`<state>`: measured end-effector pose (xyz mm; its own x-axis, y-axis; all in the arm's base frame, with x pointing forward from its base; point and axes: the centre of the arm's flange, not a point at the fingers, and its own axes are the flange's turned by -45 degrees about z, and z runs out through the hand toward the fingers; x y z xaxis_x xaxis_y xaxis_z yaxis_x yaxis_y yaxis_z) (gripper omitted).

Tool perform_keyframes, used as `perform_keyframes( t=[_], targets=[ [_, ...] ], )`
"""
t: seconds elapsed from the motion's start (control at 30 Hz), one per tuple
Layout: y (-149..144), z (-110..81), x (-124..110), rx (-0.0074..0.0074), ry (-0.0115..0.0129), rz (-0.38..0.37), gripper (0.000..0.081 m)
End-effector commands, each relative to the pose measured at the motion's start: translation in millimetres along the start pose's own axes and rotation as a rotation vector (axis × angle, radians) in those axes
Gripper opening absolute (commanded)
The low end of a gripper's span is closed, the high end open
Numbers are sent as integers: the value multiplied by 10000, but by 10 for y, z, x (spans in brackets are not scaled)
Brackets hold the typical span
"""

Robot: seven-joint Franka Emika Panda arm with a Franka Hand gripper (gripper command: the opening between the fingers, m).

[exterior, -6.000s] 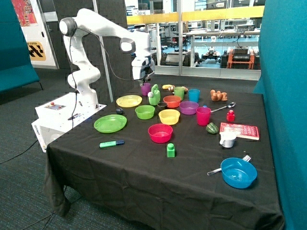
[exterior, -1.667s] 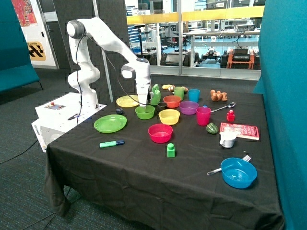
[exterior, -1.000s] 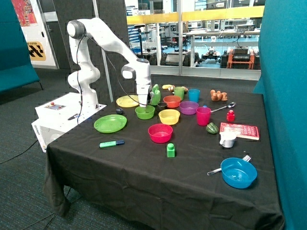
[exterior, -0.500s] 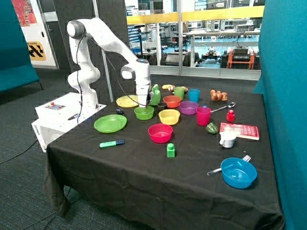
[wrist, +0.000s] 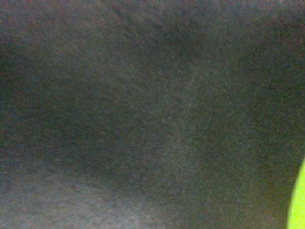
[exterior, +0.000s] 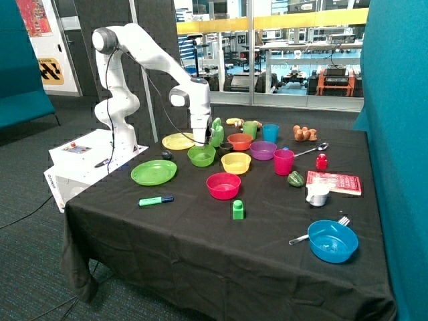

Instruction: Place the bowls on the appropriate plate

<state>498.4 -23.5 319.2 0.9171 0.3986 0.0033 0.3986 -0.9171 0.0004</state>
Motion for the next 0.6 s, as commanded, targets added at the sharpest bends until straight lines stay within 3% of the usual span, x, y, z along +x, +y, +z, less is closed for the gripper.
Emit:
perform_keyframes(
  t=[0.0,0.23,0.57],
  targets=[
    [-65,-282,75,3,-33,28,0],
    [-79,-423,21,3,-33,294,0],
    [118,-540,-316,0,-33,2032,0]
  ],
)
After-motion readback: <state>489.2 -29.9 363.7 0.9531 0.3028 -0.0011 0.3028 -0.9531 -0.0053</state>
